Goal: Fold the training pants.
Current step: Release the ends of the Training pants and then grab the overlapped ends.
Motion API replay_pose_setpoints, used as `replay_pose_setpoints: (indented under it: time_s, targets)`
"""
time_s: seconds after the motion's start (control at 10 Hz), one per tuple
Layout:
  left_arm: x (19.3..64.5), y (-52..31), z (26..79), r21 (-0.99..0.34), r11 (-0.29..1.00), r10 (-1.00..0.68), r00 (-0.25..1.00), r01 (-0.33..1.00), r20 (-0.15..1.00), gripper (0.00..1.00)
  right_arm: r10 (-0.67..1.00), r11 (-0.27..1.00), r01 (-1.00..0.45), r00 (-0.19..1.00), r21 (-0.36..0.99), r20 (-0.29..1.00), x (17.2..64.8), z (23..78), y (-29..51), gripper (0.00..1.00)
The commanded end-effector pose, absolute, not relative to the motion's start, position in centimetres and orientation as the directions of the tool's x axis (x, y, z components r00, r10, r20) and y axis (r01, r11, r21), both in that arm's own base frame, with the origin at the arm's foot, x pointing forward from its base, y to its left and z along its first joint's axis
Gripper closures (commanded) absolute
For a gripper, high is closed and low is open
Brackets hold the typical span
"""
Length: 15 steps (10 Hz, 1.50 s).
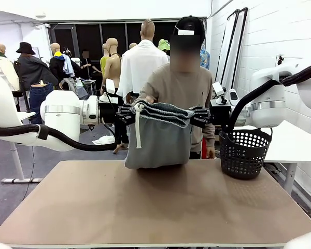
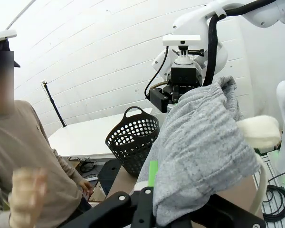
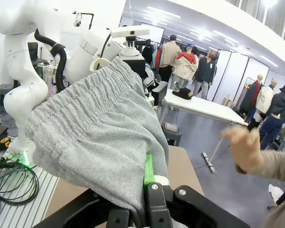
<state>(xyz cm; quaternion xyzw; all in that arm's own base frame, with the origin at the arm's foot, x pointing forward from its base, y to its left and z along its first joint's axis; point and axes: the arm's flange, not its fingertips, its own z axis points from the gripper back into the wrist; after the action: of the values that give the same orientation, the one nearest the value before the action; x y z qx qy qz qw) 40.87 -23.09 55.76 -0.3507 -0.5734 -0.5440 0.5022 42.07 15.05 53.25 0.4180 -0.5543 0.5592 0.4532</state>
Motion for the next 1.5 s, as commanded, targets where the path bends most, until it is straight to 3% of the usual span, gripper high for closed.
replay_pose_setpoints:
  time_s: [0.0, 1.4]
  targets:
    - [40.67, -23.15, 55.83, 0.275, 0.152, -0.141, -0.254, 0.950, 0.957, 1.00, 0.041, 0.025, -0.969, -0.243, -0.244, 0.969, 42.02, 53.41, 15.03, 1.00]
    - [40.67, -23.15, 55.83, 0.275, 0.152, -0.141, -0.254, 0.950, 0.957, 1.00, 0.041, 0.025, -0.969, -0.243, -0.244, 0.969, 42.02, 53.41, 15.03, 1.00]
